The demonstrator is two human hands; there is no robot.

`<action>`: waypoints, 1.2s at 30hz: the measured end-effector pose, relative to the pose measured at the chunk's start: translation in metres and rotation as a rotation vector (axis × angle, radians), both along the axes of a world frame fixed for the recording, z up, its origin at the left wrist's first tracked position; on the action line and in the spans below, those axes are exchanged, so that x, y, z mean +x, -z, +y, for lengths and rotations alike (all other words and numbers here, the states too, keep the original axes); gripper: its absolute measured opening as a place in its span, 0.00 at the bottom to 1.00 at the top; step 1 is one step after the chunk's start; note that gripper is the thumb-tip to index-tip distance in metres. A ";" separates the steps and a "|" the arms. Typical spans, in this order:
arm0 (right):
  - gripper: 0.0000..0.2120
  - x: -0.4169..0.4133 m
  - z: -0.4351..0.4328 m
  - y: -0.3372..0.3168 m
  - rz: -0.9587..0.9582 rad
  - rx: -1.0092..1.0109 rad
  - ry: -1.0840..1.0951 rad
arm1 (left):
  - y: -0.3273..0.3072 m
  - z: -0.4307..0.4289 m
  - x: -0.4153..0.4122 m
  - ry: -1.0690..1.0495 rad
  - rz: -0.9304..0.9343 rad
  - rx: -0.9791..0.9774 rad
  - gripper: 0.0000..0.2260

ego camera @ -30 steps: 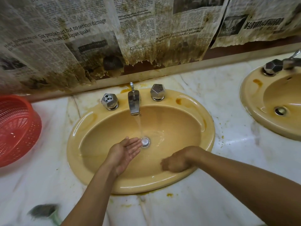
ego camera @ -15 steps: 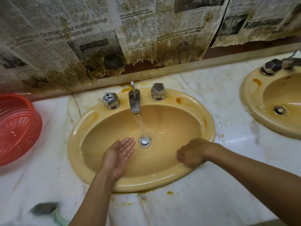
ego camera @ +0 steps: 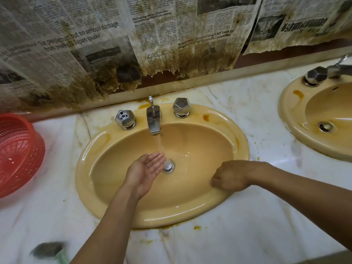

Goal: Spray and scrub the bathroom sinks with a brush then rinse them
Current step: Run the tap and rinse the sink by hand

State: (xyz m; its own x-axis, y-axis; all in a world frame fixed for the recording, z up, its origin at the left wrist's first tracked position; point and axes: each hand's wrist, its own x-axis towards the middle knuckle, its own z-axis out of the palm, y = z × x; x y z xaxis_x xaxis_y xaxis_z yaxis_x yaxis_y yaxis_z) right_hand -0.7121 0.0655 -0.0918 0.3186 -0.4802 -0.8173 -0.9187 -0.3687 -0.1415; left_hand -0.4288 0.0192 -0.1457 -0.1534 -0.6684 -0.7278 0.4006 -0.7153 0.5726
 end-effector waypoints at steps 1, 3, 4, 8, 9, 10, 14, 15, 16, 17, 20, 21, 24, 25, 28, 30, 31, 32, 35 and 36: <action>0.23 -0.006 -0.004 0.003 0.028 -0.105 0.054 | -0.002 -0.005 -0.004 0.002 0.004 0.003 0.19; 0.22 -0.012 -0.006 0.010 0.042 -0.228 0.127 | -0.006 -0.014 -0.010 -0.004 0.013 0.029 0.19; 0.21 -0.010 -0.006 0.011 0.048 -0.184 0.093 | -0.007 -0.018 -0.013 -0.014 0.020 0.054 0.19; 0.21 0.004 -0.008 0.008 -0.093 0.124 0.100 | -0.009 -0.035 -0.023 -0.044 0.052 0.172 0.18; 0.21 0.005 -0.009 0.009 -0.095 0.118 0.107 | -0.009 -0.039 -0.025 -0.052 0.057 0.196 0.17; 0.22 0.005 -0.009 0.012 -0.079 0.103 0.102 | -0.009 -0.043 -0.027 -0.061 0.062 0.216 0.17; 0.20 0.012 -0.004 0.030 0.105 -0.012 -0.052 | -0.015 -0.054 -0.039 -0.103 0.100 0.222 0.16; 0.21 0.013 -0.006 0.037 0.125 -0.014 -0.066 | -0.018 -0.054 -0.043 -0.091 0.127 0.208 0.16; 0.22 0.012 -0.009 0.044 0.147 -0.037 -0.100 | -0.021 -0.052 -0.047 -0.059 0.167 0.192 0.16; 0.24 0.010 -0.014 0.050 0.170 -0.081 -0.144 | -0.026 -0.049 -0.052 -0.010 0.216 0.179 0.17; 0.29 0.004 -0.036 0.058 0.264 -0.330 -0.219 | -0.036 -0.035 -0.063 0.132 0.281 0.151 0.19; 0.31 0.003 -0.045 0.060 0.281 -0.431 -0.274 | -0.037 -0.031 -0.064 0.157 0.263 0.137 0.20; 0.34 0.007 -0.066 0.078 0.290 -0.643 -0.445 | -0.035 -0.020 -0.054 0.130 0.158 0.106 0.19; 0.34 0.009 -0.067 0.087 0.296 -0.665 -0.477 | -0.031 -0.018 -0.047 0.097 0.133 0.101 0.19; 0.32 0.012 -0.061 0.101 0.305 -0.522 -0.528 | -0.021 -0.015 -0.022 -0.015 0.106 0.105 0.18; 0.34 0.009 -0.065 0.099 0.305 -0.552 -0.546 | -0.017 -0.015 -0.010 -0.046 0.104 0.119 0.18; 0.34 0.008 -0.071 0.097 0.308 -0.642 -0.566 | -0.016 -0.015 -0.007 -0.051 0.104 0.122 0.19; 0.35 0.007 -0.078 0.094 0.297 -0.748 -0.566 | -0.015 -0.016 -0.005 -0.055 0.106 0.124 0.19; 0.33 0.009 -0.087 0.094 0.265 -0.837 -0.552 | -0.014 -0.018 -0.008 -0.051 0.131 0.122 0.19; 0.32 0.011 -0.083 0.100 0.268 -0.764 -0.578 | -0.014 -0.019 -0.010 -0.050 0.138 0.125 0.18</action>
